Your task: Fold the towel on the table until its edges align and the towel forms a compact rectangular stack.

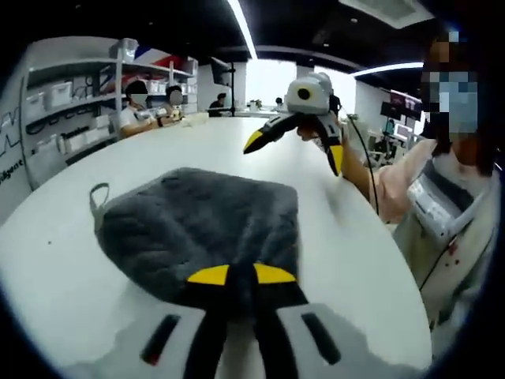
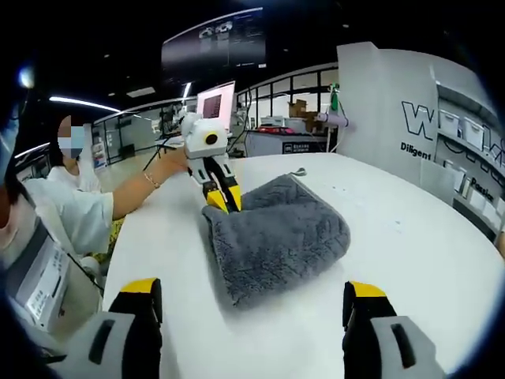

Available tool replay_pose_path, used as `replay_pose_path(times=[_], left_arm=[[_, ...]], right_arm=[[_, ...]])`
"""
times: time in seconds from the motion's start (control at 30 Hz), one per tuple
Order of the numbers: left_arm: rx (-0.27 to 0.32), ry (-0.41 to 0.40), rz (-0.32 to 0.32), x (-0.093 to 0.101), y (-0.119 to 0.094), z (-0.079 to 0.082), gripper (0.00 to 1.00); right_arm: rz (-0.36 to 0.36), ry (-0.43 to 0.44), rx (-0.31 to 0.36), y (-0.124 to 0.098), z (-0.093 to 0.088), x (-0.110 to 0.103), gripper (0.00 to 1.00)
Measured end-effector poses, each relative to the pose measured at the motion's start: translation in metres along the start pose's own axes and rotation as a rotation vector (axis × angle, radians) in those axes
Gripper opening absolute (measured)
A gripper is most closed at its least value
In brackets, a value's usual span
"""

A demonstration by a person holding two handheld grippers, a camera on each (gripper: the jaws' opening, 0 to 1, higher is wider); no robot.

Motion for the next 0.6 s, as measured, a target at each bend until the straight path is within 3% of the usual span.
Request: replay_pose_path(times=[0.2,0.33,0.6], left_arm=[[0.006,0.052,0.004,0.007,0.008,-0.001,0.12],[0.012,0.039,0.010,0.005,0.006,0.001,0.13],[0.110,-0.010,0.010,0.003,-0.002,0.016,0.19]], right_arm=[[0.000,0.004,-0.002,0.000,-0.001,0.000,0.99],[-0.002,0.008,-0.001,0.000,-0.001,0.001,0.99],[-0.003,0.003,0.000,0.000,-0.001,-0.001,0.99]])
Point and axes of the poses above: the point that each gripper's makers call its tool centre point, and the gripper's own axes: y roughly forward along the fingers, x roughly to its right, z roughly out of its top, the point moved 1 cm from there along -y, roughly backward along the fingers, and after that the axes turned 5 degrees about z, right-handed, at the moved point
